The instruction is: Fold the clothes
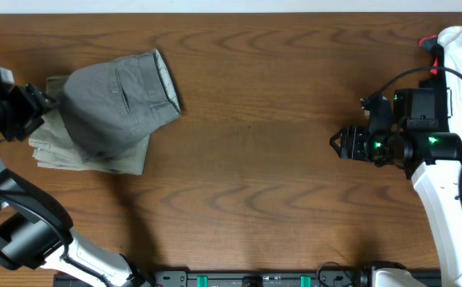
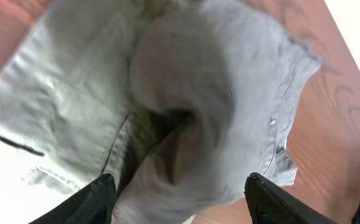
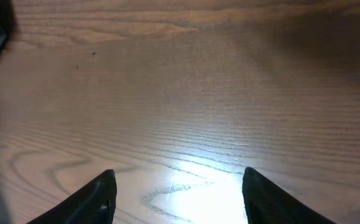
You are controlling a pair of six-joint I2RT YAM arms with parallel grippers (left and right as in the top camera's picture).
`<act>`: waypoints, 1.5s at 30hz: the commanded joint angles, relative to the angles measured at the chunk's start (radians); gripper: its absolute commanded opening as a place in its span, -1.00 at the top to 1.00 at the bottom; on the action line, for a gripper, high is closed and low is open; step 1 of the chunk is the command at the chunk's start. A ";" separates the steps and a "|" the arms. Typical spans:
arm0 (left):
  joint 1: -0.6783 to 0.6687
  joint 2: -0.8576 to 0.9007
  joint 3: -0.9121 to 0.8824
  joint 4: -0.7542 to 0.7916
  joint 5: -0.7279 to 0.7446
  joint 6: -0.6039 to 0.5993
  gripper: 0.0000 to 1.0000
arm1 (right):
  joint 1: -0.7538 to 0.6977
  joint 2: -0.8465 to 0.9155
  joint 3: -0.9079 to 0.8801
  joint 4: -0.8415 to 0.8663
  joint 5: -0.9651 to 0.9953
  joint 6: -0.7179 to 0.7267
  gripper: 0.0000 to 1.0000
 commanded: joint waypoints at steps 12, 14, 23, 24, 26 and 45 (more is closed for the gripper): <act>-0.148 -0.001 -0.229 0.190 -0.006 -0.001 -0.38 | -0.008 -0.010 0.006 0.010 -0.005 0.037 -0.27; -0.166 -0.001 -0.229 0.195 -0.005 -0.001 -0.03 | -0.007 -0.010 0.006 0.005 -0.008 0.055 -0.26; -0.156 -0.029 -0.200 0.127 0.104 -0.039 0.88 | -0.008 -0.010 0.006 -0.004 -0.035 0.080 -0.23; -0.150 -0.035 -0.188 0.106 0.133 -0.039 0.88 | -0.008 -0.010 0.006 -0.004 -0.035 0.080 -0.23; -0.141 -0.048 -0.176 0.066 0.184 -0.044 0.88 | -0.008 -0.010 0.006 -0.004 -0.034 0.080 -0.23; -0.284 -0.089 -0.180 -0.081 0.393 -0.056 0.88 | -0.008 -0.010 0.006 -0.004 -0.034 0.079 -0.22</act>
